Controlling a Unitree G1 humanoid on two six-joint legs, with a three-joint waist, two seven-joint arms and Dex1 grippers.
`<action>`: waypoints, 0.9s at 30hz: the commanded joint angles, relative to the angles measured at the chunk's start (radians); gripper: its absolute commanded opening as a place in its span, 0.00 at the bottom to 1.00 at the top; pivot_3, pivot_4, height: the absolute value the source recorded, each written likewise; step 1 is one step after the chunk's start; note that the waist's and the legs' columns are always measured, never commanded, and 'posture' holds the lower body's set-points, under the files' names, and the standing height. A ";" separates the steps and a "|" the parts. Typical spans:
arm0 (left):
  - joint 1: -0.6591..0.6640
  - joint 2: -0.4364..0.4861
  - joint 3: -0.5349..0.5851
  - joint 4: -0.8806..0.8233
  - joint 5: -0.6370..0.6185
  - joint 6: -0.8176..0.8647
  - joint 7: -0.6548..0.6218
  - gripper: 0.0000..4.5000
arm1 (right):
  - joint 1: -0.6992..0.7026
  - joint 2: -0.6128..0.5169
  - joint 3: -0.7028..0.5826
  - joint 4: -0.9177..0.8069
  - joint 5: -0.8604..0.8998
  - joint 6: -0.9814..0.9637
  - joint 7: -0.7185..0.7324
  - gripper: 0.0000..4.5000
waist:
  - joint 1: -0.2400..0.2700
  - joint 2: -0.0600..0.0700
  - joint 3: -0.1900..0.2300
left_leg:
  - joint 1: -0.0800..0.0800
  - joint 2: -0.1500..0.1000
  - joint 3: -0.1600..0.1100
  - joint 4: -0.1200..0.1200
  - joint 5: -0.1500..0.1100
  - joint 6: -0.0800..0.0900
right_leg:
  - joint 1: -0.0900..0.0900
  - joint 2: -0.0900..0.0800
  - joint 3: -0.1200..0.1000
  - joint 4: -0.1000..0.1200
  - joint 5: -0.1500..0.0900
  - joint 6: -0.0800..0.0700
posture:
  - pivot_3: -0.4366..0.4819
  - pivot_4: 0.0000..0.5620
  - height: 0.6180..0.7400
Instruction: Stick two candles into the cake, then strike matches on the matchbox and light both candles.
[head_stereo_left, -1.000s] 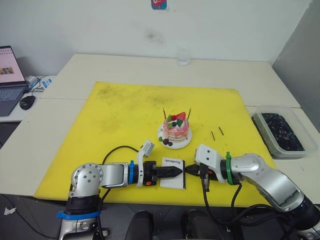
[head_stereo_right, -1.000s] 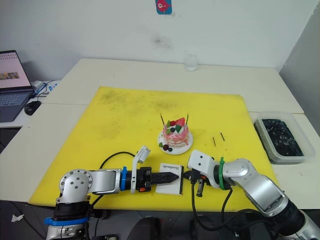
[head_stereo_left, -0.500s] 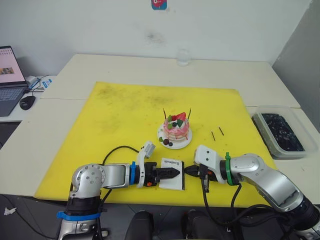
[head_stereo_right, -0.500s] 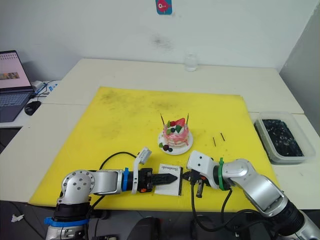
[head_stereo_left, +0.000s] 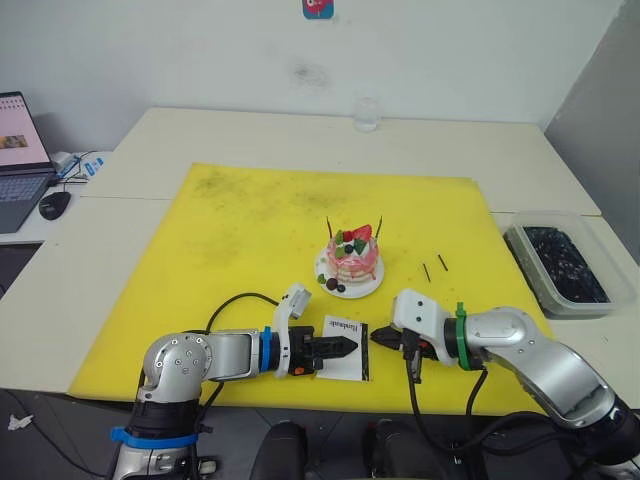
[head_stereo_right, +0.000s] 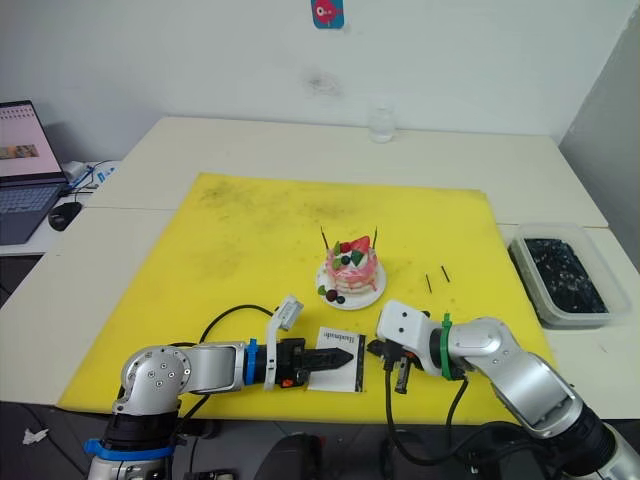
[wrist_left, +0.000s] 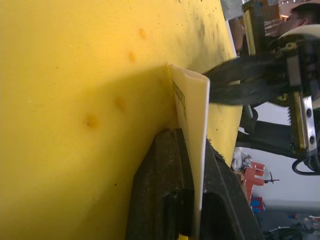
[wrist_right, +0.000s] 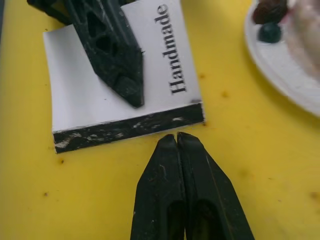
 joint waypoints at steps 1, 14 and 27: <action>0.023 0.018 -0.003 0.012 0.028 0.005 -0.005 0.01 | 0.026 -0.017 -0.106 -0.081 0.047 0.019 -0.007 0.00 | 0.001 0.000 0.000 | -0.001 0.000 0.000 0.000 0.000 0.000 | 0.000 0.000 0.000 0.000 0.000 0.000 | 0.48 0.27 1.00; 0.015 0.020 -0.032 0.064 0.075 0.019 -0.003 0.01 | 0.030 0.023 0.047 -0.011 -0.043 0.031 -0.052 0.00 | 0.001 0.000 0.000 | -0.002 0.000 -0.001 -0.001 0.000 0.000 | -0.003 0.000 -0.001 -0.001 -0.001 -0.001 | 0.48 0.27 1.00; 0.021 0.020 -0.025 0.057 0.092 0.022 -0.002 0.79 | 0.004 0.048 0.100 0.012 -0.077 0.011 -0.017 0.00 | -0.002 0.000 -0.002 | 0.002 0.000 -0.002 -0.002 -0.001 -0.001 | -0.004 0.000 -0.002 -0.001 -0.001 -0.001 | 0.48 0.27 1.00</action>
